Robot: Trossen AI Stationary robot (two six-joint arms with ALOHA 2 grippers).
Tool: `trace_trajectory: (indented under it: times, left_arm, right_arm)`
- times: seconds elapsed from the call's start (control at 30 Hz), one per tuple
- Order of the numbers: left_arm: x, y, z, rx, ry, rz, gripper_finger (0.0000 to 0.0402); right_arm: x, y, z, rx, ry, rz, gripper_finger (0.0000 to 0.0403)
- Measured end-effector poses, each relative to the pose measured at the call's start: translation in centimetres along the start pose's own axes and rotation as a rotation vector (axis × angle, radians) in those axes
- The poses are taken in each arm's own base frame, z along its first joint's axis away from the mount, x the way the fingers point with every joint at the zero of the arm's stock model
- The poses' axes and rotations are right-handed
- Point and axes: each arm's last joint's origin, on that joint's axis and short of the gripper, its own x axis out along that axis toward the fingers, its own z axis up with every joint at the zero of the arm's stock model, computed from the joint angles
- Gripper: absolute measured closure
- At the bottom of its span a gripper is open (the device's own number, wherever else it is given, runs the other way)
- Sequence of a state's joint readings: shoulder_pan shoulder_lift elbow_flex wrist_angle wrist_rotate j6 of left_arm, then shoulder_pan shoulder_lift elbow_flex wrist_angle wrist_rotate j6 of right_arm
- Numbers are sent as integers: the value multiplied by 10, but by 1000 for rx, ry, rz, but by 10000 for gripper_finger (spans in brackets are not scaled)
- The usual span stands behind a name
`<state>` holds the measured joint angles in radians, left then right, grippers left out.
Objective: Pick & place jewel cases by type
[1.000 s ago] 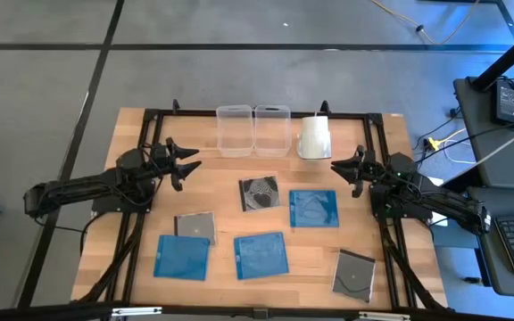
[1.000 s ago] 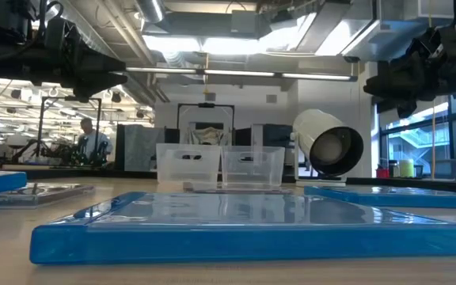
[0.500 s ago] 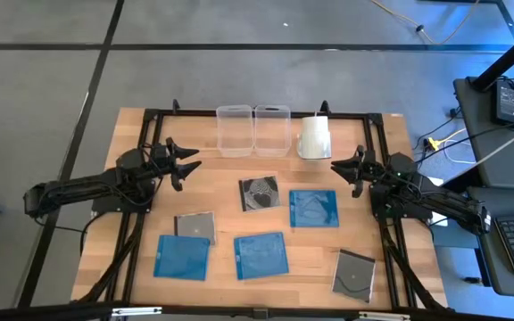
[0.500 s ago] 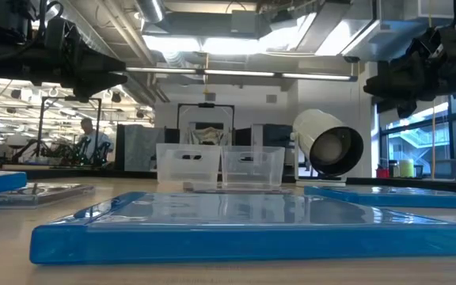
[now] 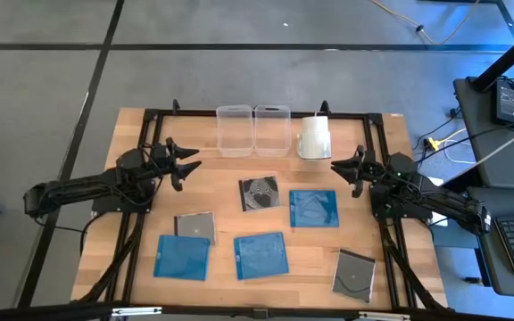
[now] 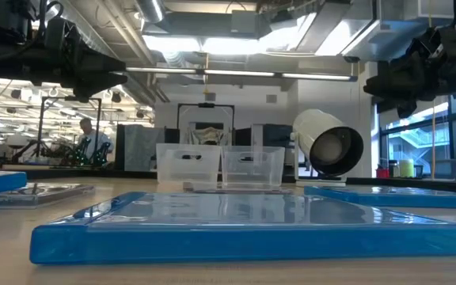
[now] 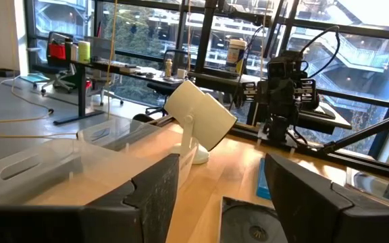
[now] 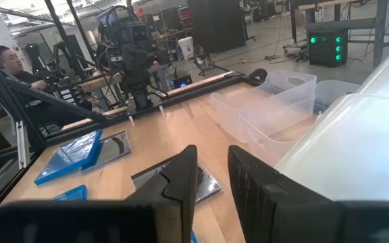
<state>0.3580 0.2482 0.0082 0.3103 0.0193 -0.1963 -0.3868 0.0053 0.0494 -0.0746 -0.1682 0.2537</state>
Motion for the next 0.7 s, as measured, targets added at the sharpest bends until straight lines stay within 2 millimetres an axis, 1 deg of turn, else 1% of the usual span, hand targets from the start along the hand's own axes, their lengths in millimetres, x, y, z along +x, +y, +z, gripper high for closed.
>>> trace_trajectory:
  times: [0.7]
  left_arm:
    - [0,0,0,0,0,0,189]
  right_arm:
    - [0,0,0,0,0,0,314]
